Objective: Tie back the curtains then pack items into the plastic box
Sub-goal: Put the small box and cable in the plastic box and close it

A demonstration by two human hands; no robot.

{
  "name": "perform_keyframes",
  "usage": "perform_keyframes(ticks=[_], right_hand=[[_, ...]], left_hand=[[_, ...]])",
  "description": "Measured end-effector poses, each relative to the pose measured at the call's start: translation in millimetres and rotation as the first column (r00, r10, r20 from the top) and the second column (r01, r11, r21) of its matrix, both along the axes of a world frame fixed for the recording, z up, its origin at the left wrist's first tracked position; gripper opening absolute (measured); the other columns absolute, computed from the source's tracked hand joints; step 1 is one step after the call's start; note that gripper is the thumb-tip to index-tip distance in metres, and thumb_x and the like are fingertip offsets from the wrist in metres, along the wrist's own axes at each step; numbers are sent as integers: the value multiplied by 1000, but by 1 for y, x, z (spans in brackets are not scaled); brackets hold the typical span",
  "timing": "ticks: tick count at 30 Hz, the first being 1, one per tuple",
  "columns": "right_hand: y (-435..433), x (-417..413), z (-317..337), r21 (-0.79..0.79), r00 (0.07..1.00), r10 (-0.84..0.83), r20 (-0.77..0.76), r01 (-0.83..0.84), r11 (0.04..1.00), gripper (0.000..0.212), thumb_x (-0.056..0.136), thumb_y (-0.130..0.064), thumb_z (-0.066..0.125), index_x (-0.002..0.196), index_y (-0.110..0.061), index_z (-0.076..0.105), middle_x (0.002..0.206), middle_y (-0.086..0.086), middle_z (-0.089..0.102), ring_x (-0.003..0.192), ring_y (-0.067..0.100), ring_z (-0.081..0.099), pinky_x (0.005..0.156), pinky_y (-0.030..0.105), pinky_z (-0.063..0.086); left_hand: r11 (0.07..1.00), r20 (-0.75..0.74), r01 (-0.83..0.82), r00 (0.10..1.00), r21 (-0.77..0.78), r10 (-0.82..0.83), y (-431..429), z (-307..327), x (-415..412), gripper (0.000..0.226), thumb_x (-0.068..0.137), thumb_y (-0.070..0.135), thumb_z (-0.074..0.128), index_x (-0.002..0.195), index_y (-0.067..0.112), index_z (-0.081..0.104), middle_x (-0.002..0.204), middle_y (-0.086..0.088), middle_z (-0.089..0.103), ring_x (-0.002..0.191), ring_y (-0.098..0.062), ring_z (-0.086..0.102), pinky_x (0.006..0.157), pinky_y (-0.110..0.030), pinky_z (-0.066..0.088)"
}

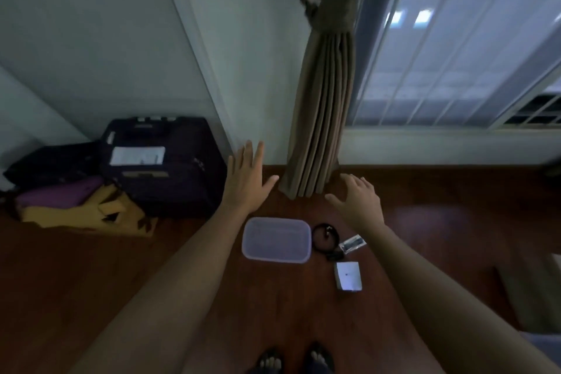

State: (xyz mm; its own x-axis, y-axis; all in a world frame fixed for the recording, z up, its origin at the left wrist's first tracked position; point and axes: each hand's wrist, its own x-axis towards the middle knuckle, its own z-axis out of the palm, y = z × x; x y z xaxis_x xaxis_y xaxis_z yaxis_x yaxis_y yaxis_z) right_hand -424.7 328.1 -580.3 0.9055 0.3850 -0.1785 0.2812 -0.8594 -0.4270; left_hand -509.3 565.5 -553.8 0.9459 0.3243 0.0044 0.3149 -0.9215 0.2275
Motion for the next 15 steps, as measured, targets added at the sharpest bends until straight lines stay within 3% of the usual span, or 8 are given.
perform_keyframes(ticks=[8, 15], right_hand=[[7, -15, -297, -27, 994, 26, -102, -29, 999, 63, 90, -48, 57, 143, -20, 40, 148, 5, 44, 140, 32, 30, 108, 51, 35], [16, -7, -514, 26, 992, 70, -107, -68, 997, 53, 88, -39, 64, 132, -12, 49, 125, 11, 59, 114, 33, 53, 88, 43, 47]], left_hand=[[991, -113, -101, 989, -89, 91, 31, -316, -28, 84, 95, 52, 44, 153, 18, -6, 161, -15, -1, 148, -32, 2, 119, -50, 4], [981, -118, -173, 980, -91, 161, 59, -536, -29, 84, 94, 56, 42, 153, 19, -5, 161, -12, -2, 148, -30, 1, 119, -48, 3]])
